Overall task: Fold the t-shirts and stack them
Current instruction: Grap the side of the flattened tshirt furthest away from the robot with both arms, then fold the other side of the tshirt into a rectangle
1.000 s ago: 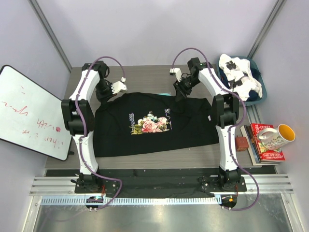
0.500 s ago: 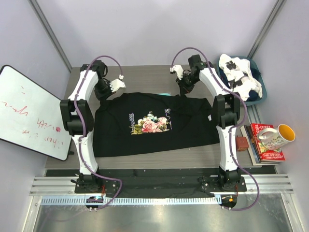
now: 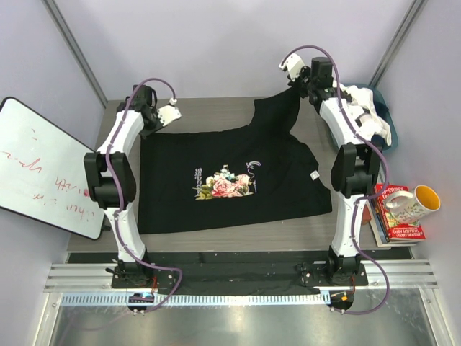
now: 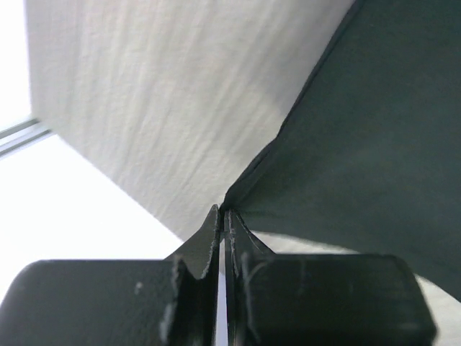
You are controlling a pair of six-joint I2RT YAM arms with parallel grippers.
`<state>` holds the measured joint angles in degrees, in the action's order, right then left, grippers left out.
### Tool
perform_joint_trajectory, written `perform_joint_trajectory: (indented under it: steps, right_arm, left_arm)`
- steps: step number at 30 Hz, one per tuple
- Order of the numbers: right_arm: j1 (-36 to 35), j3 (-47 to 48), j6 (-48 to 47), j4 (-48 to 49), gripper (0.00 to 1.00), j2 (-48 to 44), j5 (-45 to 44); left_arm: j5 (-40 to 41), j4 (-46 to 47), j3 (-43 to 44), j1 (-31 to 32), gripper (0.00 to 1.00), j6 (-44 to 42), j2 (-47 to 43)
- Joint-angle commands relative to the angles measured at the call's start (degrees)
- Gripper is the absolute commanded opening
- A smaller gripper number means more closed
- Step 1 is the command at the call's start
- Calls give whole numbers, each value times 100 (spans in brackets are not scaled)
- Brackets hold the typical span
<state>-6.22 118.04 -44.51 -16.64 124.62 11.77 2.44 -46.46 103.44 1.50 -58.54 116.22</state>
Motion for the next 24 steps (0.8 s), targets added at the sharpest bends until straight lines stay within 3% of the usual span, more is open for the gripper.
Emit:
perform_joint_trajectory:
  steps: [1,9,14,20,24]
  right_arm:
    - [-72,-26,179,961,1,-139,44]
    - [15,-413,267,1067,1,-385,396]
    - [208,-580,452,962,1,-710,782]
    - [402,-1370,145,110,1,-1631,1686]
    - [534,-1643,-469,-1371,1,-2107,2249]
  left_arm:
    - [345,796,-130,-18,0,142,-346]
    - [345,1920,-1062,-18,0,-78,-881]
    - [240,2009,-1466,-9,0,-227,-1136]
    - [-58,1790,-2011,-9,0,-447,-1655]
    - [-226,1562,-2398,-18,0,-658,-2015]
